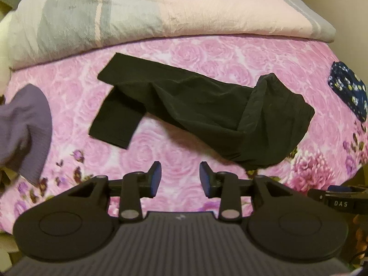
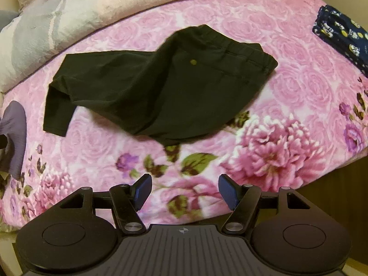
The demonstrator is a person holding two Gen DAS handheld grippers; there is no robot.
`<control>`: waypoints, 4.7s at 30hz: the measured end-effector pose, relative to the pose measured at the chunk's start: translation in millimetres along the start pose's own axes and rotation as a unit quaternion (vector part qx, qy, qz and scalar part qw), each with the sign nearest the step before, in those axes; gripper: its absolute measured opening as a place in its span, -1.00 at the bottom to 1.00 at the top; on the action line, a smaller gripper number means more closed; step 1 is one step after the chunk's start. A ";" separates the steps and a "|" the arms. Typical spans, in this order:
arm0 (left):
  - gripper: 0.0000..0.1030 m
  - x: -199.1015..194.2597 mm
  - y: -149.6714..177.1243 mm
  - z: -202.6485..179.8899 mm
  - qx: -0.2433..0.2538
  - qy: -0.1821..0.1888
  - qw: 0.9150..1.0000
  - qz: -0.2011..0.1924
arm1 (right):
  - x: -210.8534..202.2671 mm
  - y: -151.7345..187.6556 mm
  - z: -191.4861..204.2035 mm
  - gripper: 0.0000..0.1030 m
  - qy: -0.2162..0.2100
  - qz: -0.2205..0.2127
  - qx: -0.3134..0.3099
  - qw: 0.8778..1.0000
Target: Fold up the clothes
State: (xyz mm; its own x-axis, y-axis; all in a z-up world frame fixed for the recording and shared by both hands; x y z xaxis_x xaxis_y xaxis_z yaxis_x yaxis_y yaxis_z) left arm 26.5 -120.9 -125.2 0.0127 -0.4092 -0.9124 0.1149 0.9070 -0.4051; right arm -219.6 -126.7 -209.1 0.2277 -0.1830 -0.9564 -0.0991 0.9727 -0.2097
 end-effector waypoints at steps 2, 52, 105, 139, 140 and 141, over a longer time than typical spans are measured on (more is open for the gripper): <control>-0.35 -2.1 9.3 9.6 0.007 0.001 1.000 -0.004 | -3.0 14.4 13.1 0.31 0.002 -0.009 0.003 1.000; -0.23 59.8 8.2 56.4 -0.239 -0.071 0.967 0.056 | 77.0 -192.6 -99.2 0.31 -0.031 0.032 0.105 0.993; -0.92 284.2 -84.2 256.5 -0.361 0.045 0.929 0.059 | 66.1 -198.4 -159.0 -0.92 -0.017 -0.098 0.438 0.893; -0.55 32.3 126.3 98.2 -0.458 -0.086 0.884 0.032 | -43.2 -221.2 -329.9 0.01 -0.002 -0.016 0.341 0.940; -0.52 22.3 111.9 97.8 -0.446 -0.091 0.890 0.019 | -53.6 -228.6 -325.0 0.01 -0.007 -0.036 0.329 0.944; -0.51 10.9 97.6 94.7 -0.436 -0.091 0.895 0.004 | -64.6 -237.8 -318.2 0.05 -0.011 -0.056 0.313 0.948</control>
State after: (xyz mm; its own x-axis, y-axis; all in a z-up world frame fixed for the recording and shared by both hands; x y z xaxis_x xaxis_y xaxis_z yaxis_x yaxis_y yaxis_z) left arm 131.9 -46.2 -169.2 0.1809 -0.3397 -0.9229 -0.7040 0.6106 -0.3628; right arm -519.0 -391.5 -162.1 0.2238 -0.2944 -0.9291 0.5192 0.8428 -0.1420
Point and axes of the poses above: each gripper's, at about its wrist camera, not at the fingertips, and x roughly the way its jaws point, z to its left, y to its underside, the point moved 1 cm from there along x, roughly the way its jaws point, and after that the axes turned 13 degrees about x, right-handed, at the moved point
